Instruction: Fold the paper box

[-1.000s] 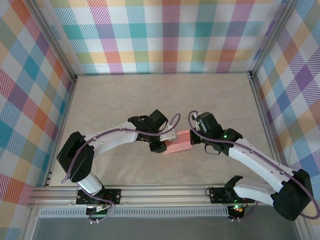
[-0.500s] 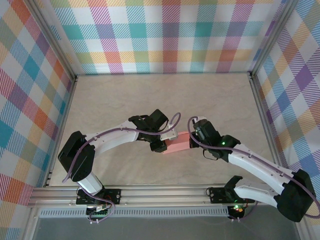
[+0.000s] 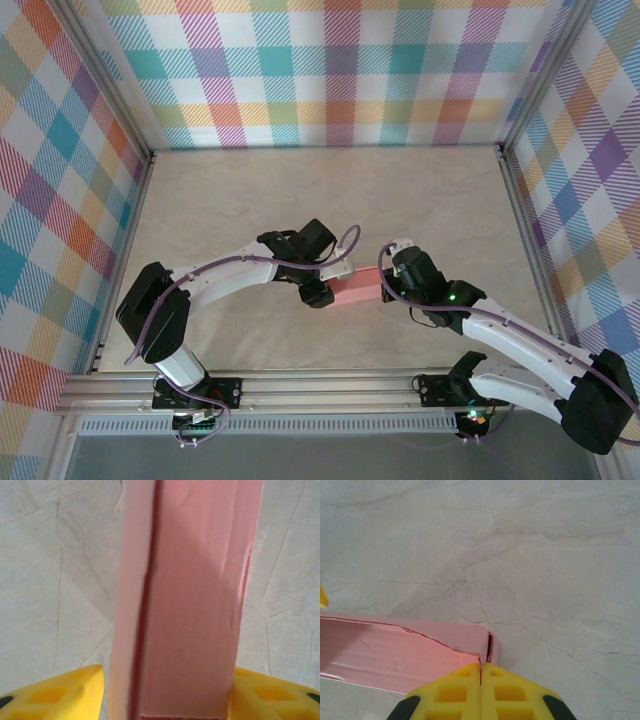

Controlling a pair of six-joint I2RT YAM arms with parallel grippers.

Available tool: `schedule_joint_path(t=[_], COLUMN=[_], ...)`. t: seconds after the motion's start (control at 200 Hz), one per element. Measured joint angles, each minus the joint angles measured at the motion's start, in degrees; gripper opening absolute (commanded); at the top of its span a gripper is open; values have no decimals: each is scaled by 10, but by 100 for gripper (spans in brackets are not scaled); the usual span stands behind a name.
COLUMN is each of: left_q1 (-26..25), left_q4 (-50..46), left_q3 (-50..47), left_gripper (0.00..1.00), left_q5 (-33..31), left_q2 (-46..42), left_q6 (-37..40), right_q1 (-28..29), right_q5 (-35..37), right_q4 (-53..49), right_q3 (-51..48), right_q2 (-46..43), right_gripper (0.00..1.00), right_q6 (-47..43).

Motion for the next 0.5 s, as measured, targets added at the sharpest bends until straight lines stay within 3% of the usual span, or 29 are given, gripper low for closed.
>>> schedule_joint_path(t=[0.175, 0.255, 0.3, 0.5], left_q1=[-6, -9, -10, -12], left_q4=[-1, 4, 11, 57], left_q3=[0, -2, -5, -40], left_gripper=[75, 96, 100, 100], left_q5=[-14, -18, -17, -21], left_q2=[-5, -18, -32, -129], left_q6=[-7, -15, -26, -66], right_q1=[6, 10, 11, 13], right_q5=[6, 10, 12, 17], right_q4=[2, 2, 2, 1], right_q3=[-2, -2, -2, -2], right_q2=[0, 0, 0, 0], right_gripper=[0, 0, 0, 0], right_q6=[-2, -3, -4, -4])
